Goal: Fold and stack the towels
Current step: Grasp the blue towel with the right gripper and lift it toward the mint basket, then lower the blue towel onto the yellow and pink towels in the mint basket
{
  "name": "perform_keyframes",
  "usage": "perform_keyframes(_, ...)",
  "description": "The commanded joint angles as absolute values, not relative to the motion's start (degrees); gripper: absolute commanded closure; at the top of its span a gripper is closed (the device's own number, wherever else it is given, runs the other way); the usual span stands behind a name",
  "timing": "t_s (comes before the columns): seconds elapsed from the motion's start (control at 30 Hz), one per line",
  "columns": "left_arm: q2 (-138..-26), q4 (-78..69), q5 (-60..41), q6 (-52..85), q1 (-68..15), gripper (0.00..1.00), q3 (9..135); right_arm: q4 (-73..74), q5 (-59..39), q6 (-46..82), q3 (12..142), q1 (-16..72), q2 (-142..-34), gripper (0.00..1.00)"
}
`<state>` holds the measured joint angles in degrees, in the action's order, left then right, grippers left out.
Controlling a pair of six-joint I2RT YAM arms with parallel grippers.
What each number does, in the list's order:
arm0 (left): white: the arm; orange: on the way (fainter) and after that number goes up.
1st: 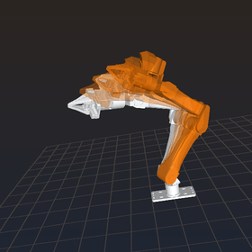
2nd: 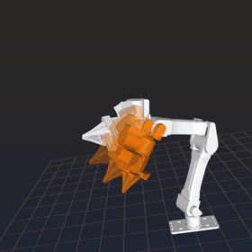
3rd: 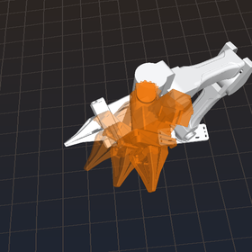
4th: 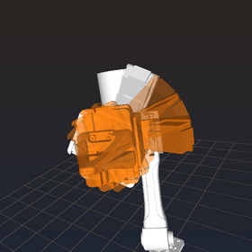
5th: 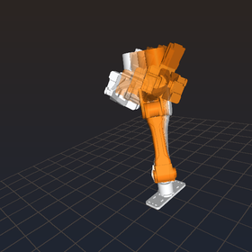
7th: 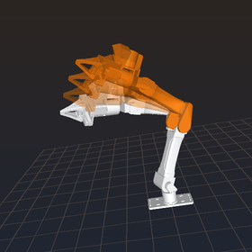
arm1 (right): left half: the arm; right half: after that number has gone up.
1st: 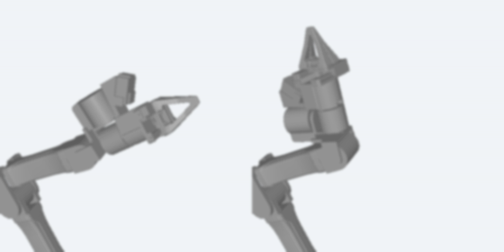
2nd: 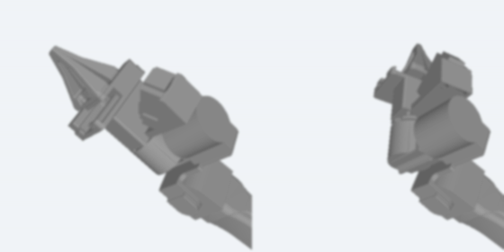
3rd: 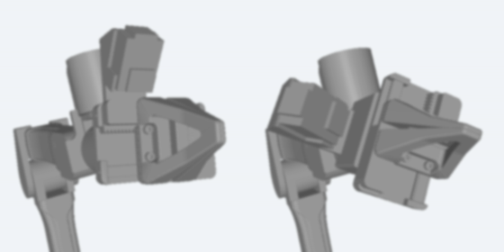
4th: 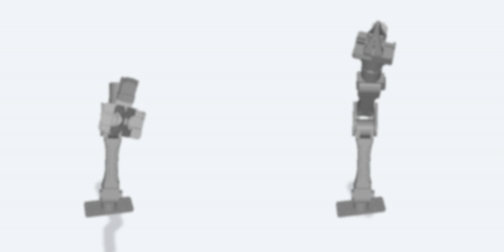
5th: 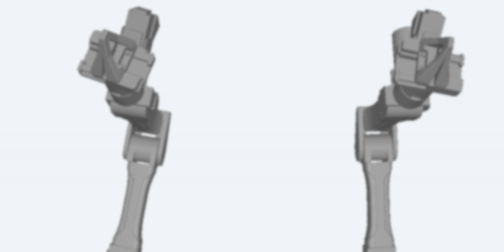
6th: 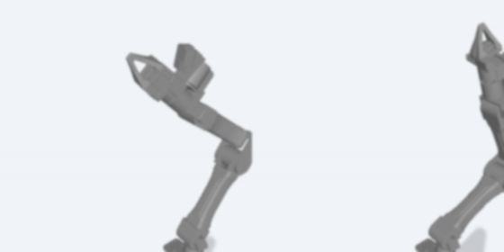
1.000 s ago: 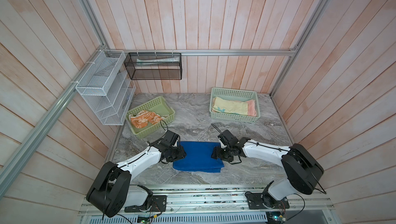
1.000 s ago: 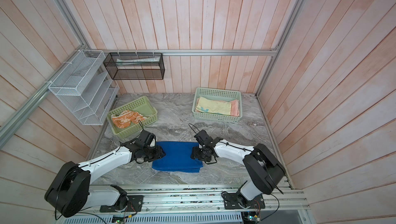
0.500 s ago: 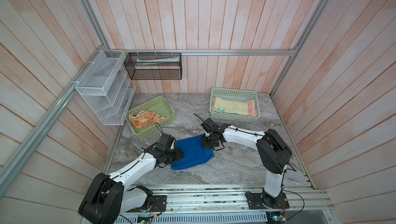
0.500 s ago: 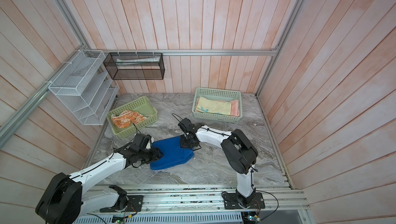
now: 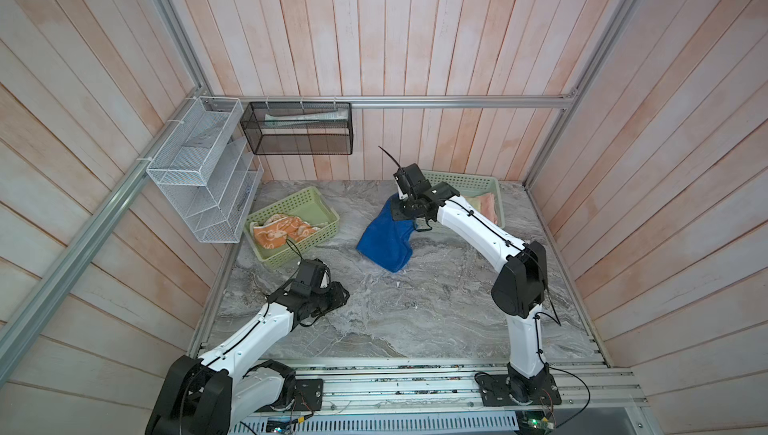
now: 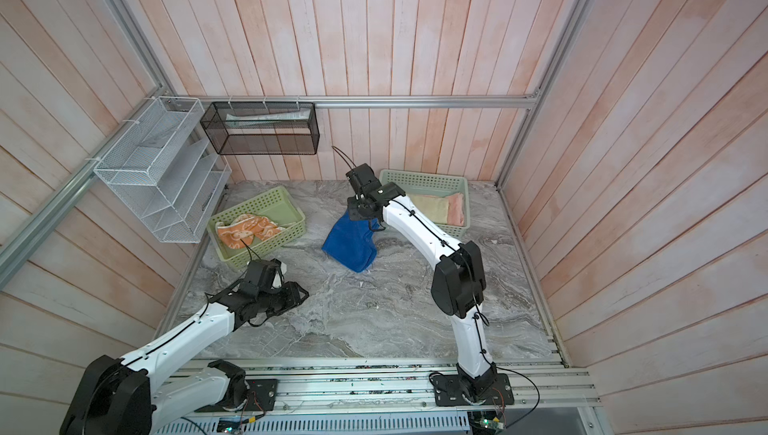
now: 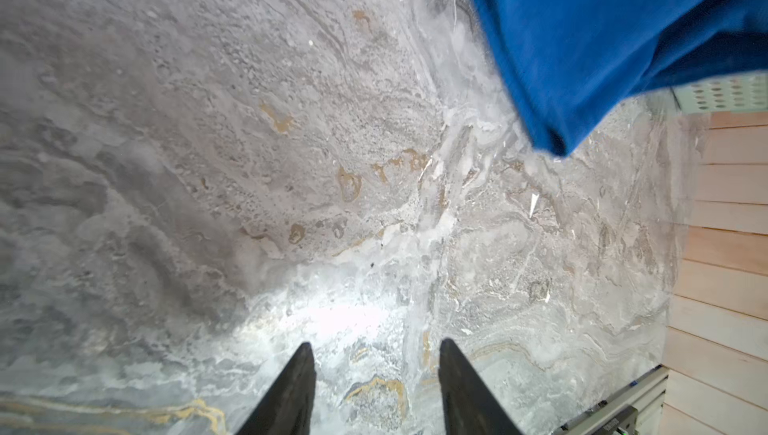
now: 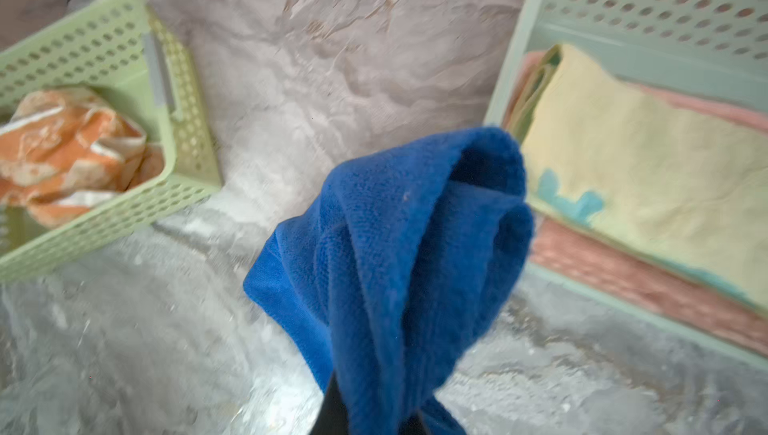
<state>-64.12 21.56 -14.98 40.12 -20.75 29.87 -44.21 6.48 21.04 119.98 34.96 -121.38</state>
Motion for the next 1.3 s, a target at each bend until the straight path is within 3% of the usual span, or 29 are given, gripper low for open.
perform_keyframes(0.0,-64.93,20.72,-14.69,39.59,-20.23,0.50,29.89,-48.14,2.54,17.00,125.24,27.73,-126.96,1.00)
perform_keyframes(0.17,-65.17,21.44,-14.95,39.46,-20.19,0.50,29.94,-50.67,-2.57,15.73,129.95,22.39,-135.67,1.00)
perform_keyframes(0.3,-64.95,21.46,-14.28,39.72,-20.04,0.50,29.38,-52.58,-6.16,14.97,128.59,23.46,-136.87,1.00)
perform_keyframes(0.8,-67.55,19.97,-15.38,40.12,-19.96,0.50,31.39,-43.37,-5.80,17.75,87.24,31.43,-108.47,1.00)
perform_keyframes(1.27,-69.26,19.59,-15.21,38.28,-19.96,0.50,34.90,-52.81,2.25,24.07,107.43,37.73,-104.15,1.00)
